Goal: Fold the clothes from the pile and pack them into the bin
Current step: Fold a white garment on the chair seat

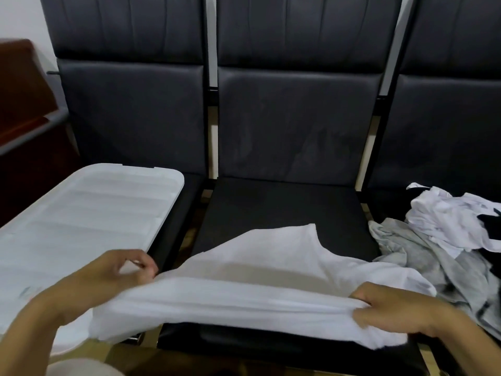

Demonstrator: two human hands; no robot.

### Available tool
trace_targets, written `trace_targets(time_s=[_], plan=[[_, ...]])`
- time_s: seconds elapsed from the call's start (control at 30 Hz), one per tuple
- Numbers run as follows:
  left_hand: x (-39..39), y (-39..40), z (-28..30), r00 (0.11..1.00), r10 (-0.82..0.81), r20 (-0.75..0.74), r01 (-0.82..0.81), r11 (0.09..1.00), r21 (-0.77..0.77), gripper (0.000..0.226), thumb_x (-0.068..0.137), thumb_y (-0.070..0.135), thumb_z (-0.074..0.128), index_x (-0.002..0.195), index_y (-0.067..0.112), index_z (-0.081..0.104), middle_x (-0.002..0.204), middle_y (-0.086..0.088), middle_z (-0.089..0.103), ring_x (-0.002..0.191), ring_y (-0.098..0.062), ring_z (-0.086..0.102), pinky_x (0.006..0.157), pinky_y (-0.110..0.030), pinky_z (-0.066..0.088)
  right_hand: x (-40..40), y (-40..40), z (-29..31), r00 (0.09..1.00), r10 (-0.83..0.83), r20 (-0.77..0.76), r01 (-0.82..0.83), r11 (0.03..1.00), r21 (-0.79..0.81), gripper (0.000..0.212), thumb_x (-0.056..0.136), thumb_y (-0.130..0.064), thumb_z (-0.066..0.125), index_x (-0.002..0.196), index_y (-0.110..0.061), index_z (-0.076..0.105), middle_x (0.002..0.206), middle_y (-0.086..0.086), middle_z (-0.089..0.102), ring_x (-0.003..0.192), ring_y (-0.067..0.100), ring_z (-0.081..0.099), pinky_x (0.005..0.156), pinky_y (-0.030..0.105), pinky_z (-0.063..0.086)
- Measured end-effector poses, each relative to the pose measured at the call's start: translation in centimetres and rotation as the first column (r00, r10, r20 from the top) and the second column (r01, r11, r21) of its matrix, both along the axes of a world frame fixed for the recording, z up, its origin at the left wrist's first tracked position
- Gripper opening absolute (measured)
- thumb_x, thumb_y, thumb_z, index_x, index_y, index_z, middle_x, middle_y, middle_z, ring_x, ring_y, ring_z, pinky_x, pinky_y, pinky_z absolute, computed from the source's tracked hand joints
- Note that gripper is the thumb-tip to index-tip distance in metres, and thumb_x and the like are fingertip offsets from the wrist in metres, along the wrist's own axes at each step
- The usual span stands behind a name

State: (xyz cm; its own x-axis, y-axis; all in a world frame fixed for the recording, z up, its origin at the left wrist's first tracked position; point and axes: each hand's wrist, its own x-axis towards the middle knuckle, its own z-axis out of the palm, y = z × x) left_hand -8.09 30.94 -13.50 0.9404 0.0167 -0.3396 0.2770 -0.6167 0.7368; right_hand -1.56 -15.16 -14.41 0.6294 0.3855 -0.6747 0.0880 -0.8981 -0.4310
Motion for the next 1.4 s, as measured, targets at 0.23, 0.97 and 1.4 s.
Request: trace_targets(time_s=[0.23, 0.97, 1.4], plan=[[2.8, 0.8, -0.7, 0.991, 0.092, -0.099, -0.050, 0.931, 0.361, 0.029, 0.068, 0.012, 0.086, 0.085, 0.024, 0.066, 0.091, -0.005, 0.066, 0.083, -0.017, 0.063, 0.074, -0.032, 0.051, 5.1, -1.5, 1.2, 0.960, -0.011, 0.281, 0.070, 0.977, -0.202, 0.023, 0.099, -0.035, 0.054, 0.112, -0.017, 0.062, 0.108, -0.001, 0.062, 0.097, 0.015, 0.060, 0.077, 0.024, 0.043], [2.9, -5.2, -2.4, 0.959, 0.169, -0.229, 0.089, 0.585, 0.806, 0.030, 0.100, 0.022, 0.040, 0.130, 0.026, 0.041, 0.135, -0.009, 0.031, 0.130, -0.031, 0.032, 0.106, -0.043, 0.036, 1.3, -2.3, -5.0, 0.990, -0.134, 0.046, 0.124, 0.975, 0.182, 0.025, 0.098, -0.029, 0.058, 0.121, -0.019, 0.063, 0.105, 0.005, 0.071, 0.092, 0.019, 0.071, 0.082, 0.023, 0.055], [11.9, -27.9, -6.4, 0.831, -0.551, 0.075, 0.512, 0.811, 0.283, 0.013, 0.101, 0.035, 0.047, 0.113, 0.035, 0.052, 0.120, 0.014, 0.047, 0.115, -0.005, 0.048, 0.104, -0.028, 0.043, 8.5, -6.1, -10.2, 0.649, -0.355, 0.673, 0.474, 0.880, 0.007, 0.012, 0.094, -0.025, 0.057, 0.099, -0.014, 0.059, 0.108, 0.004, 0.059, 0.102, 0.024, 0.062, 0.069, 0.026, 0.039]])
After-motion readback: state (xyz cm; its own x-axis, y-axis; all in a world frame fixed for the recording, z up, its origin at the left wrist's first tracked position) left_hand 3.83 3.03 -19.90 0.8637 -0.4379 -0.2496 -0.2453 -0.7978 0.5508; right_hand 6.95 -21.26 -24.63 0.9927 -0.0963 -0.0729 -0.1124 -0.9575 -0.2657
